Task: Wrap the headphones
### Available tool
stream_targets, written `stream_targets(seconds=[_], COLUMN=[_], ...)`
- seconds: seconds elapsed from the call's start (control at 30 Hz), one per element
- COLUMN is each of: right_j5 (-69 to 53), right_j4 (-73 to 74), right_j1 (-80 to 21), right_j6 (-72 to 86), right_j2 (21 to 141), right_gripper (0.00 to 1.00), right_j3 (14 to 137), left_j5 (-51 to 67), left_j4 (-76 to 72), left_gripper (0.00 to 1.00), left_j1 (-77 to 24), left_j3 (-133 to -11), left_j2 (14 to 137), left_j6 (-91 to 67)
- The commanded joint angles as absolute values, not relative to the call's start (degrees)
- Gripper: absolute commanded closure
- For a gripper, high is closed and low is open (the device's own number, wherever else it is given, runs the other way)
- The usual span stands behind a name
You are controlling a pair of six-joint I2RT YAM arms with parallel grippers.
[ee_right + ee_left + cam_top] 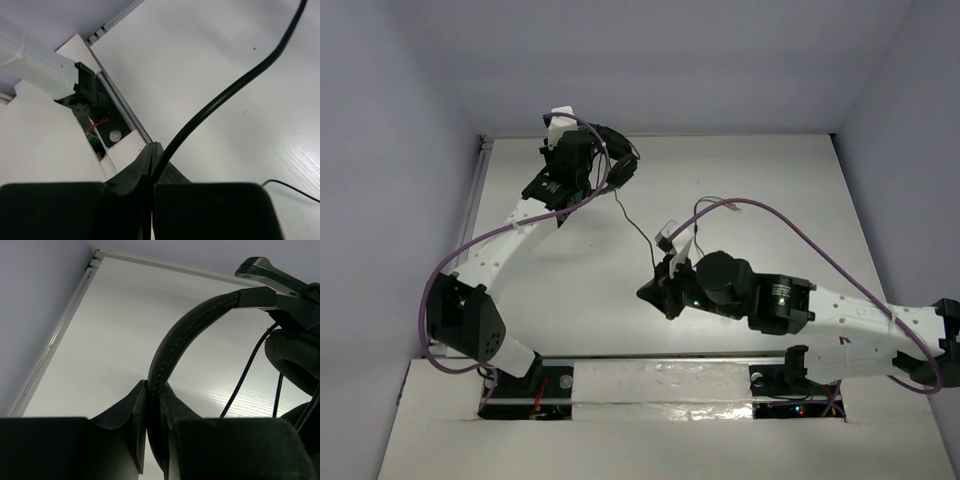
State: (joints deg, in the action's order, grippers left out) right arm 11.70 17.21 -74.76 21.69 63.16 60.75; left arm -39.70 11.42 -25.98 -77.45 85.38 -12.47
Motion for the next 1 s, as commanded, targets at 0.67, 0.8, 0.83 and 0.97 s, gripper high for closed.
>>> stream_targets(seconds=[0.67,0.8,0.83,0.97], right_j5=[27.6,26.5,26.3,23.0], right_j4=[26.5,22.4,21.9,19.6], right_j1=[-71.7,-66.8,-65.2,-61.0], right_j6=[5.9,5.0,4.8,3.8], right_j2=[61.9,60.7,60.4,59.9], right_gripper=[1.00,1.00,1.00,1.00], right_j3=[83.0,80.4,80.0,79.8], left_j5=[-36.0,-34.8,-34.0,-30.5], left_j4=[13.6,16.2,16.3,16.1], left_gripper=[1.00,1.00,1.00,1.00], left_j1=[-36.7,-38.3,-38.3,-39.7], left_j3=[-78.2,-72.9,-71.8,-65.6], left_j2=[85.5,81.0,79.9,74.4], left_j6=[-13.1,-13.5,-13.8,-12.7])
